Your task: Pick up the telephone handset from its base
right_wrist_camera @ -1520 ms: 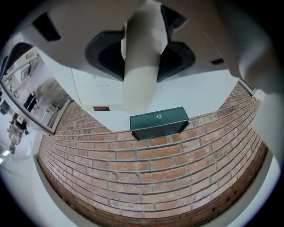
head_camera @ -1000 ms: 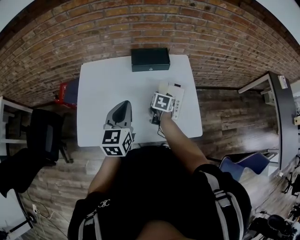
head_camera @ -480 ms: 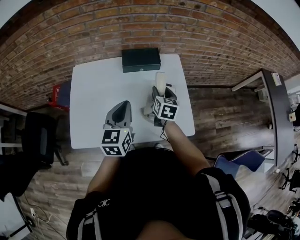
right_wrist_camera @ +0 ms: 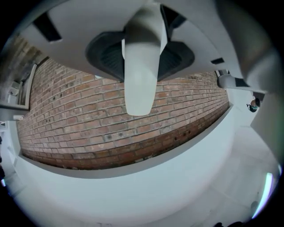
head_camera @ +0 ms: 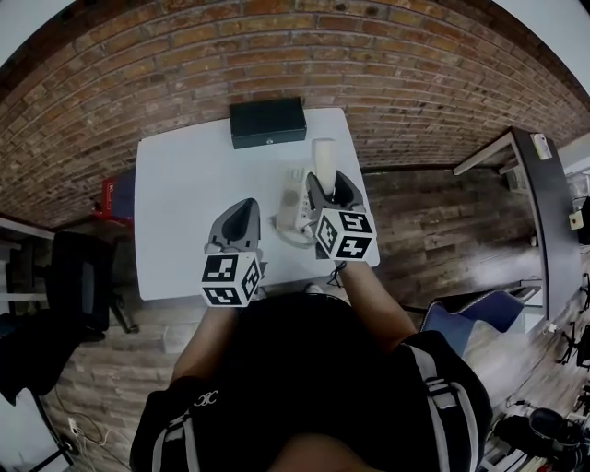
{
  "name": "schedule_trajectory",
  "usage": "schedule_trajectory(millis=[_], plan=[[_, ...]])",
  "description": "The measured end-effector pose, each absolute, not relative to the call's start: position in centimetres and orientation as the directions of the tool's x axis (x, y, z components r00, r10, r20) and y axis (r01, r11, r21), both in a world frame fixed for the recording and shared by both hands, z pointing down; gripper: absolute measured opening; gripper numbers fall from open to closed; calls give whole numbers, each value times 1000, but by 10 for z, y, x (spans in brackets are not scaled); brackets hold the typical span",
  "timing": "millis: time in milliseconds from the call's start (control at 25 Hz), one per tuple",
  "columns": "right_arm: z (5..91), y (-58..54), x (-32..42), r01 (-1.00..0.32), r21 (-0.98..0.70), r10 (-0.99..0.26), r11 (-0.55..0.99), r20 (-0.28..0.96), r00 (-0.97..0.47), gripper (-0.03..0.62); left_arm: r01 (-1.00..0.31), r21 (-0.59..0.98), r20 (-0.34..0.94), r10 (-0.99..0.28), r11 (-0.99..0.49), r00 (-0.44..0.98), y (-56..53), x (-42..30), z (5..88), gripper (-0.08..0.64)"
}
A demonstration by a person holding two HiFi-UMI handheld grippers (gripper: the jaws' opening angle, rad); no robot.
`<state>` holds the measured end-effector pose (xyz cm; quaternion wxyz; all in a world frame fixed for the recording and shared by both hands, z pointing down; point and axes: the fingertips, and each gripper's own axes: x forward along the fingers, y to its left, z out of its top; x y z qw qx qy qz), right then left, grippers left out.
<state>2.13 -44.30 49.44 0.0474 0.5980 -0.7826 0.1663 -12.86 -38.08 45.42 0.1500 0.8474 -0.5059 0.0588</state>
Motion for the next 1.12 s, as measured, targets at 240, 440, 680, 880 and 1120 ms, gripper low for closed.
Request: schedule_trajectory(millis=[240,440,680,880,1120], plan=[[476,-416,26,-952,-167,-928,258,230,-292,206,-865,199,255,-828,-460,499,-384,-116,456,2],[475,-404,24,-953,-154,-927,261,236,-292,206,-859,204,246,-825,-470,510,-388,-110,454,2],[474,-406,35,-955,-193,-932,227,241,-271,206,-851,205,254,-814,-483,523,-389,-101,457,2],[472,-410,41,-956,-208,-937,209,238,-257,206,-851,195,253,-813,-487,524,-393,-99,455,2],[471,-413,46,-960,-205,-943,191,232,-237,206,-852,188,256,-813,-488,522,-396,-97,454,2]])
